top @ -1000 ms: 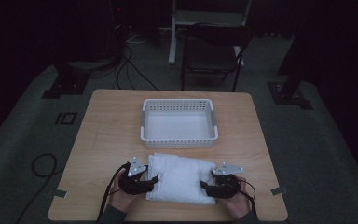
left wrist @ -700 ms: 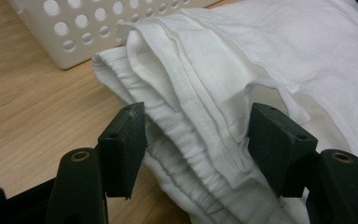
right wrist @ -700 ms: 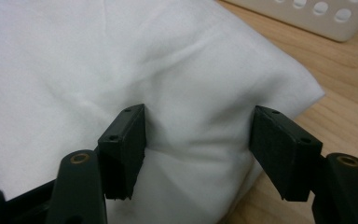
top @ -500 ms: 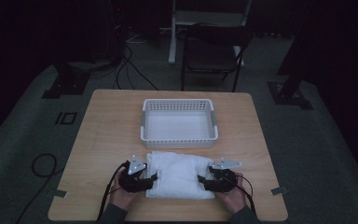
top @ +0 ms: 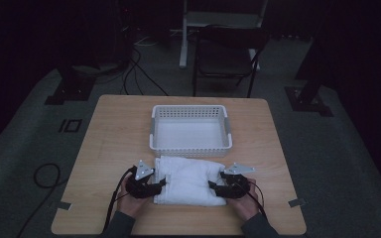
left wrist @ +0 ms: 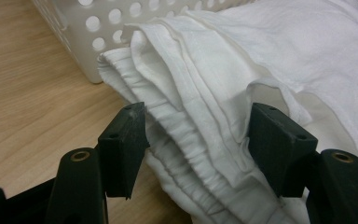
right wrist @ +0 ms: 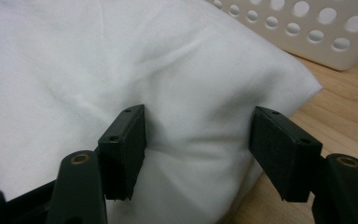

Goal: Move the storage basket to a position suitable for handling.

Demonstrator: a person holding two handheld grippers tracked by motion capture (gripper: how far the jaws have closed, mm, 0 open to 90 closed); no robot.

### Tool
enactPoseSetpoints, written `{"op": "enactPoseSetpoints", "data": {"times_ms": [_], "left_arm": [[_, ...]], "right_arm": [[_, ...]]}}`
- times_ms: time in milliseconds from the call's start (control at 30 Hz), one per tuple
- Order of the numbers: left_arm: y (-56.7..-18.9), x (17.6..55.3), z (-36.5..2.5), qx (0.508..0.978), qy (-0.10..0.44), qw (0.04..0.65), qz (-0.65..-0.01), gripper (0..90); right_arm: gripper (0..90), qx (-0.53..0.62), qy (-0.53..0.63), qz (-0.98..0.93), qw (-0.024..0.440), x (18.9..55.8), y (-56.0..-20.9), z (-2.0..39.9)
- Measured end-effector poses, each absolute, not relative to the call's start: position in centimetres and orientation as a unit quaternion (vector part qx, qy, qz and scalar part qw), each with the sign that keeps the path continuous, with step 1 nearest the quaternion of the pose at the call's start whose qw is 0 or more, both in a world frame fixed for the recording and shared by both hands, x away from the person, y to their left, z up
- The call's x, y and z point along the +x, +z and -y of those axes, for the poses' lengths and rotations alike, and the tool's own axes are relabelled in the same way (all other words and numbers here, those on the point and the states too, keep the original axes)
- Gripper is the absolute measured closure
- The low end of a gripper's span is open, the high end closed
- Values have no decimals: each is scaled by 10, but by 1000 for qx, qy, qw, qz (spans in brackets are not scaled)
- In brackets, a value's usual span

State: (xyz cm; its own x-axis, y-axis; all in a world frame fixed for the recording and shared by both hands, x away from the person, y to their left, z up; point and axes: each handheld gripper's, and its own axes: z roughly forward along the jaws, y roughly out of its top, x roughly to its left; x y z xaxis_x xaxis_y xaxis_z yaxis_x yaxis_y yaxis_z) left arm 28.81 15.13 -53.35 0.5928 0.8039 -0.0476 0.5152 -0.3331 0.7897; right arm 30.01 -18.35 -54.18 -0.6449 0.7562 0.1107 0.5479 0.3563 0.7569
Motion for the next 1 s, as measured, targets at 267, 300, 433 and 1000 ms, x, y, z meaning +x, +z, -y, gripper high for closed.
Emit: {"op": "enactPoseSetpoints", "data": {"times_ms": [267, 300, 433, 1000], "left_arm": [[-534, 296, -153, 792, 184, 402, -420, 371], [-534, 297, -153, 791, 186, 402, -421, 372], [-534, 300, -155, 789, 182, 404, -425, 371], [-535, 316, -158, 781, 183, 406, -438, 372]], "right_arm": [[367, 392, 384, -821, 158, 305, -538, 175], [372, 386, 380, -824, 165, 306, -537, 173], [361, 393, 389, -821, 143, 317, -539, 176], [348, 305, 276, -877, 247, 326, -521, 143]]}}
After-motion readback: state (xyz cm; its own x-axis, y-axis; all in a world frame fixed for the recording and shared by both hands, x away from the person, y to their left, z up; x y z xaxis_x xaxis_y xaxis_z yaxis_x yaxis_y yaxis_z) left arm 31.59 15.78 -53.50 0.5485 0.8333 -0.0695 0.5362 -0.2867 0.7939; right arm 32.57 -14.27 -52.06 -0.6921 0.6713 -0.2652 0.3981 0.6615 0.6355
